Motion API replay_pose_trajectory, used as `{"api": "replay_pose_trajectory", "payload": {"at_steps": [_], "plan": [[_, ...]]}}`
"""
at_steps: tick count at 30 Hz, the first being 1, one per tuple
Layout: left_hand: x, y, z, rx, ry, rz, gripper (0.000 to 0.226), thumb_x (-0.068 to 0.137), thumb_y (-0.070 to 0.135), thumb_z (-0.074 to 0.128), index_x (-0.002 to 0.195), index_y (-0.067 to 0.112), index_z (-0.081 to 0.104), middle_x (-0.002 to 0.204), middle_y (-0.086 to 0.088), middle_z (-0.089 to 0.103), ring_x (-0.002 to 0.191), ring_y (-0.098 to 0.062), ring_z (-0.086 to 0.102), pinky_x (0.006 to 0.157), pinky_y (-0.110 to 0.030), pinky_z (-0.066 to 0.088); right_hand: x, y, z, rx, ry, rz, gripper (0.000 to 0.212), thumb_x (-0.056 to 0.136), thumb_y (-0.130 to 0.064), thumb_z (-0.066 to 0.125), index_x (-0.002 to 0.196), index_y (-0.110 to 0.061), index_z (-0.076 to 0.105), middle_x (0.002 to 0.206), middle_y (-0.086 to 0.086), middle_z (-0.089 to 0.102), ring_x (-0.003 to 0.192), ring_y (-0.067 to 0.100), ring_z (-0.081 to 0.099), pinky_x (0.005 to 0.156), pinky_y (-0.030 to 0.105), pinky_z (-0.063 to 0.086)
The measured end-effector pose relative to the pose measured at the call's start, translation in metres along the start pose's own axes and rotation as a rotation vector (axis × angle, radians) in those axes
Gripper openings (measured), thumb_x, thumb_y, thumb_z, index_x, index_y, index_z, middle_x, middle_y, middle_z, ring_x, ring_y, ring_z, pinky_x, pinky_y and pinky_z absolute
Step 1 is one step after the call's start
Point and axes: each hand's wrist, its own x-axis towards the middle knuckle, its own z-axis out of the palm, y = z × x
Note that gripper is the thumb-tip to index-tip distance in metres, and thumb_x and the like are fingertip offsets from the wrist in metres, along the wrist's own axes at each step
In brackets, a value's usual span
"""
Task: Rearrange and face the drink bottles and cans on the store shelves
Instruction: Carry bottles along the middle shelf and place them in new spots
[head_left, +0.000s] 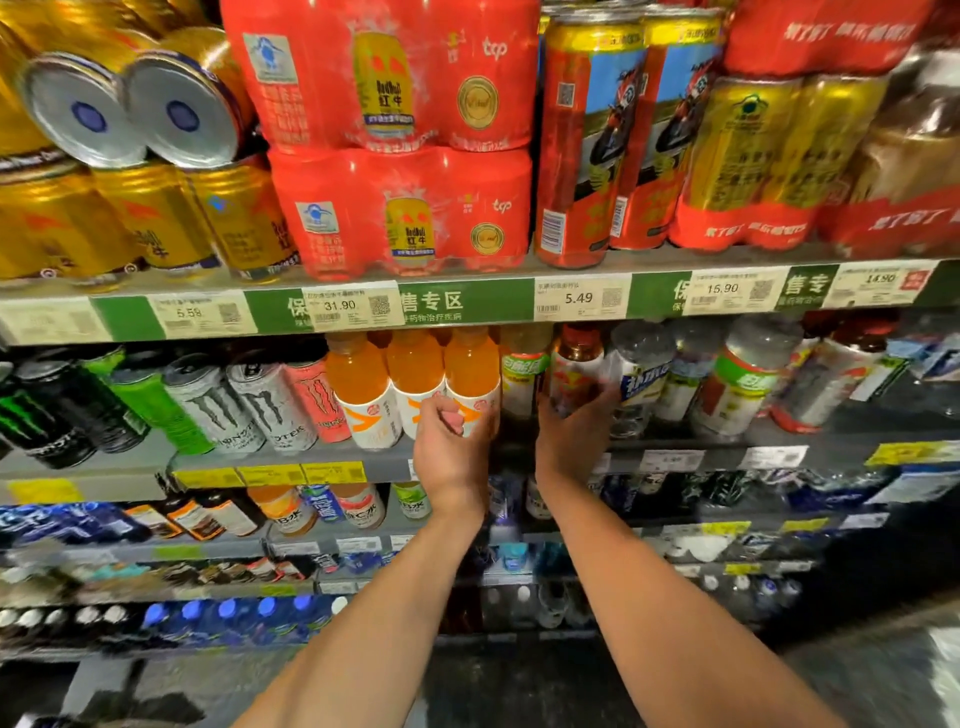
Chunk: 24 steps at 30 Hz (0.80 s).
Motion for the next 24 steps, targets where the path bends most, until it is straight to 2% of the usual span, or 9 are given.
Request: {"api": "replay_pose_trajectory", "payload": {"at_steps": [2, 4, 7, 11, 14, 16, 19, 21, 24], "plan": [[0.002, -0.003, -0.003, -0.025, -0.004, 0.059, 0.035, 0.078, 0.036, 0.084, 0.086, 0.028, 0.051, 0.077, 0.008, 0.058, 0.07, -0.013, 0.054, 0.069, -0.036, 0.046, -0.001, 0.004, -0.001, -0.018, -0.015, -0.033, 0.081, 0.079, -0.025, 0.08, 0.145, -0.005, 0.038, 0.138, 0.019, 0.055, 0.125, 0.035, 0.055, 0.104, 0.048, 0.047], [0.002, -0.006, -0.006, -0.014, 0.013, 0.134, 0.035, 0.078, 0.033, 0.085, 0.094, 0.03, 0.054, 0.09, 0.008, 0.063, 0.08, -0.015, 0.061, 0.072, -0.036, 0.05, -0.001, 0.008, -0.004, -0.054, -0.033, -0.06, 0.08, 0.077, -0.029, 0.08, 0.143, -0.008, 0.04, 0.138, 0.017, 0.055, 0.125, 0.034, 0.055, 0.101, 0.049, 0.049], [-0.003, -0.009, -0.006, -0.03, 0.05, 0.212, 0.036, 0.077, 0.025, 0.086, 0.101, 0.022, 0.06, 0.097, 0.008, 0.061, 0.089, -0.021, 0.064, 0.076, -0.04, 0.053, -0.006, 0.009, -0.014, -0.016, -0.076, -0.089, 0.086, 0.077, -0.03, 0.08, 0.149, -0.015, 0.036, 0.146, 0.009, 0.051, 0.13, 0.025, 0.053, 0.103, 0.036, 0.047], [-0.014, -0.006, 0.0, -0.122, 0.071, 0.243, 0.036, 0.074, 0.012, 0.086, 0.102, 0.015, 0.063, 0.1, 0.0, 0.06, 0.09, -0.022, 0.063, 0.077, -0.041, 0.054, -0.01, 0.009, -0.03, 0.069, -0.084, -0.076, 0.069, 0.076, -0.028, 0.083, 0.135, -0.015, 0.049, 0.127, 0.007, 0.064, 0.116, 0.025, 0.061, 0.095, 0.037, 0.05], [-0.027, 0.006, 0.008, -0.113, -0.02, 0.148, 0.035, 0.078, 0.025, 0.083, 0.103, 0.023, 0.059, 0.105, 0.001, 0.058, 0.091, -0.019, 0.063, 0.077, -0.043, 0.055, -0.008, 0.008, -0.047, 0.157, -0.098, -0.054, 0.058, 0.076, -0.03, 0.084, 0.125, -0.022, 0.053, 0.114, -0.001, 0.067, 0.104, 0.015, 0.065, 0.085, 0.034, 0.054], [-0.039, 0.011, 0.016, -0.068, -0.065, 0.154, 0.039, 0.079, 0.031, 0.082, 0.108, 0.02, 0.058, 0.109, 0.001, 0.057, 0.097, -0.025, 0.063, 0.08, -0.043, 0.054, -0.004, 0.01, -0.06, 0.192, -0.097, -0.054, 0.056, 0.074, -0.031, 0.085, 0.121, -0.027, 0.055, 0.11, -0.005, 0.069, 0.101, 0.011, 0.066, 0.083, 0.035, 0.056], [-0.056, 0.017, 0.034, -0.036, -0.122, 0.188, 0.045, 0.08, 0.038, 0.079, 0.115, 0.017, 0.06, 0.118, -0.005, 0.063, 0.109, -0.031, 0.062, 0.088, -0.045, 0.053, 0.003, 0.015, -0.083, 0.211, -0.075, -0.018, 0.057, 0.073, -0.028, 0.087, 0.119, -0.031, 0.055, 0.108, -0.012, 0.069, 0.098, 0.0, 0.066, 0.082, 0.025, 0.055], [-0.069, 0.025, 0.047, -0.071, -0.154, 0.191, 0.037, 0.08, 0.034, 0.079, 0.107, 0.019, 0.061, 0.112, -0.005, 0.065, 0.106, -0.028, 0.062, 0.087, -0.044, 0.052, 0.009, 0.022, -0.098, 0.224, -0.053, 0.026, 0.061, 0.071, -0.028, 0.088, 0.122, -0.028, 0.054, 0.109, -0.008, 0.07, 0.097, 0.006, 0.067, 0.085, 0.031, 0.056], [-0.092, 0.035, 0.07, -0.123, -0.233, 0.208, 0.029, 0.079, 0.026, 0.081, 0.094, 0.033, 0.057, 0.095, 0.002, 0.065, 0.085, -0.019, 0.063, 0.077, -0.043, 0.054, 0.021, 0.032, -0.121, 0.21, -0.011, 0.016, 0.058, 0.07, -0.026, 0.09, 0.116, -0.031, 0.055, 0.107, -0.002, 0.07, 0.097, 0.013, 0.068, 0.088, 0.038, 0.056]]}}
